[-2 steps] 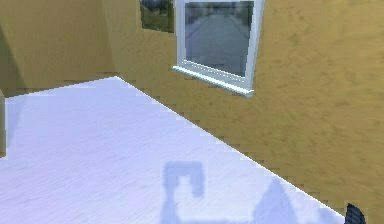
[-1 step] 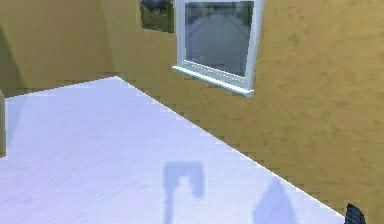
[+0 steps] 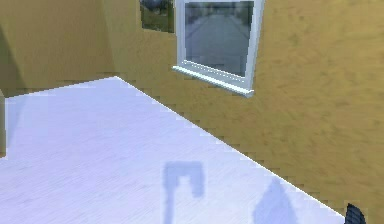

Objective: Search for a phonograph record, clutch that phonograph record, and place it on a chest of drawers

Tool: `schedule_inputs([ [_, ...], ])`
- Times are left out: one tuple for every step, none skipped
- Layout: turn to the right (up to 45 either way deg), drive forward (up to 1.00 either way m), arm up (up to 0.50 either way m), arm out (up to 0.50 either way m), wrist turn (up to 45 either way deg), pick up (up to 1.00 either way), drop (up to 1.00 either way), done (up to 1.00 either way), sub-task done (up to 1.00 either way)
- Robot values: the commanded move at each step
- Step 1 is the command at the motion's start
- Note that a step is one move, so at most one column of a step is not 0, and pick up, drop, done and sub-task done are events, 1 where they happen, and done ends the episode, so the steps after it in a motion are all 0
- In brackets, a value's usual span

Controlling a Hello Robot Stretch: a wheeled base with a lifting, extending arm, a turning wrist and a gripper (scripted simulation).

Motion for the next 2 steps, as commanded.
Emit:
schedule_inputs([
  [0.0, 0.0, 0.1, 0.0, 0.0, 0.0, 0.0, 0.0, 0.0],
  [0.0, 0.0, 0.34, 0.0, 0.0, 0.0, 0.0, 0.0, 0.0],
])
